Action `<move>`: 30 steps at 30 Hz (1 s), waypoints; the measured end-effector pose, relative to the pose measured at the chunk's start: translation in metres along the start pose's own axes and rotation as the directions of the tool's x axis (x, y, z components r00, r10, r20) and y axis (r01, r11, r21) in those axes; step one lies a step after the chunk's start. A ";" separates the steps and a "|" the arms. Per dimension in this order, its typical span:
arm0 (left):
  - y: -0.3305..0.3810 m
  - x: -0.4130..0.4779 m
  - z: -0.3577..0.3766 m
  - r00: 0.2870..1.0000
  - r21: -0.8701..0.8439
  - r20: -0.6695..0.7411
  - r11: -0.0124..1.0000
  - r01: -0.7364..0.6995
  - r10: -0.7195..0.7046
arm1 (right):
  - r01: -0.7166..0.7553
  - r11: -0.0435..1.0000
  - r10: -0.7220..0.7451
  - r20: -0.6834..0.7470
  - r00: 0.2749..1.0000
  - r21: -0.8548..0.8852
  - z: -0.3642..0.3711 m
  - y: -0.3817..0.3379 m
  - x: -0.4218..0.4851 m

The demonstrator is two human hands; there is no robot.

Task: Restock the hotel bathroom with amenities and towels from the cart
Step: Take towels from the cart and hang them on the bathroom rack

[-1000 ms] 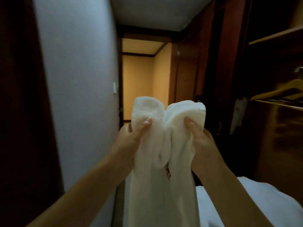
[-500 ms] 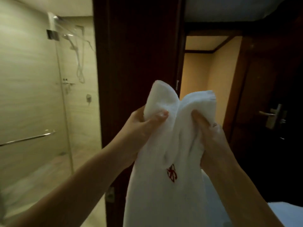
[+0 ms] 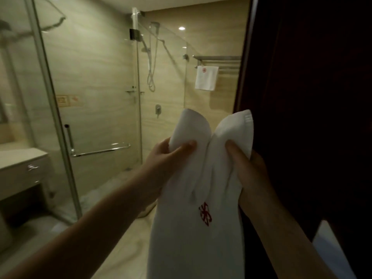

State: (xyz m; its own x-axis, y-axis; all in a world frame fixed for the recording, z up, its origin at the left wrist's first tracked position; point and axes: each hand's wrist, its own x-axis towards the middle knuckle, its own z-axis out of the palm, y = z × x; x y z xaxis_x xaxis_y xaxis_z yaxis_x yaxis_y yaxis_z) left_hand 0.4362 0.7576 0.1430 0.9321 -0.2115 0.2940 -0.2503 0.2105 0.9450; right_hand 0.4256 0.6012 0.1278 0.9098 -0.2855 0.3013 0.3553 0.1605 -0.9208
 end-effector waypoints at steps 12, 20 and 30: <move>-0.045 0.067 -0.127 0.968 0.068 -0.240 0.994 0.088 -0.069 | -0.083 0.996 0.083 0.082 0.993 0.005 0.112 0.104 0.087; -0.079 0.196 -0.182 0.942 0.108 -0.335 0.991 0.074 -0.034 | -0.112 0.985 0.098 0.106 0.990 0.135 0.146 0.163 0.202; -0.121 0.368 -0.250 0.900 0.061 -0.435 0.998 0.031 -0.001 | -0.136 0.983 0.143 -0.059 0.988 0.120 0.152 0.209 0.346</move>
State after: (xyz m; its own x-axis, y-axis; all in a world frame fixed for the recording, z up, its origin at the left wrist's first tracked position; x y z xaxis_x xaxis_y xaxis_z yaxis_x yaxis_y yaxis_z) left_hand 0.8751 0.8929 0.1013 0.9533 0.2251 0.2014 -0.2372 0.1452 0.9605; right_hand 0.8470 0.6796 0.0767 0.9372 -0.3144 0.1511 0.2518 0.3098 -0.9169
